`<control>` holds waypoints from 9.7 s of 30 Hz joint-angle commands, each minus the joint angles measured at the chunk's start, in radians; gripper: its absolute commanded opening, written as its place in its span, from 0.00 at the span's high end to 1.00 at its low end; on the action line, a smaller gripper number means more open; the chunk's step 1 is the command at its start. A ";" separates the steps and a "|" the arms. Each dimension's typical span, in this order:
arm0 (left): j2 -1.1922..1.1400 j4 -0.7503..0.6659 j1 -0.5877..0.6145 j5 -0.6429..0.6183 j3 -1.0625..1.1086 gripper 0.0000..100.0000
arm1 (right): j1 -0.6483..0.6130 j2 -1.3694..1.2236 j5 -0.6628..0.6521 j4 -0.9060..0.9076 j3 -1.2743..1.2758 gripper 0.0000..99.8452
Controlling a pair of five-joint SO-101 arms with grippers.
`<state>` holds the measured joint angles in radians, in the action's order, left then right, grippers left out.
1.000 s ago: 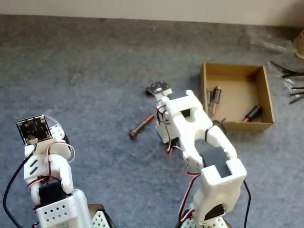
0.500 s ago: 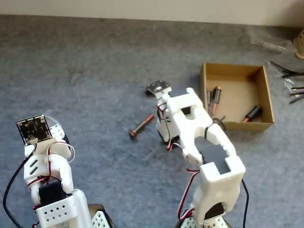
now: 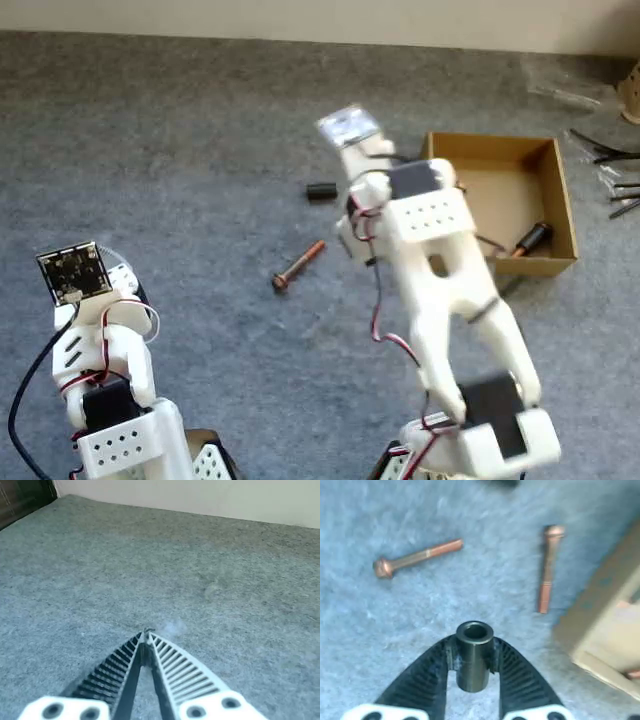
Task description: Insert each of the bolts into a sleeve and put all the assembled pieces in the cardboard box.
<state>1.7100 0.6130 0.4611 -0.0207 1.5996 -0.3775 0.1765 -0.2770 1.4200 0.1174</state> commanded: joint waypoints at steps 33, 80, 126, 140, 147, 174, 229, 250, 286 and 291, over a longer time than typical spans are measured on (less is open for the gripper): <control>-0.004 0.408 -0.479 0.347 -0.432 0.99 | 0.147 0.992 0.144 -0.512 0.957 1.00; -2.080 0.710 -0.823 0.367 -1.678 0.99 | 0.389 0.993 0.192 -0.622 1.082 1.00; -2.239 0.671 -0.845 0.244 -1.633 0.89 | 0.389 0.993 0.190 -0.624 1.082 1.00; -2.296 0.845 -0.840 0.287 -1.799 1.00 | 0.389 0.993 0.190 -0.624 1.084 1.00; -2.295 0.858 -0.837 0.382 -1.811 1.00 | 0.387 0.993 0.190 -0.624 1.084 1.00; -2.295 0.904 -0.717 -0.361 -1.980 1.00 | 0.387 0.993 0.190 -0.624 1.084 1.00; -2.402 0.976 -0.598 1.775 -1.942 0.81 | 0.386 0.993 0.143 -0.694 1.136 1.00; -2.353 0.979 -0.668 0.957 -2.199 0.81 | 0.384 0.993 0.137 -0.694 1.136 1.00; -2.345 1.137 -0.628 -0.973 -2.233 0.81 | 0.384 0.993 0.138 -0.694 1.138 1.00; -2.345 1.137 -0.602 -1.108 -2.138 0.81 | 0.384 0.993 0.141 -0.694 1.138 1.00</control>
<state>-0.7020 1.7361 -0.1665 -1.0656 -0.5669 0.0046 1.1538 -0.1220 0.7495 1.2635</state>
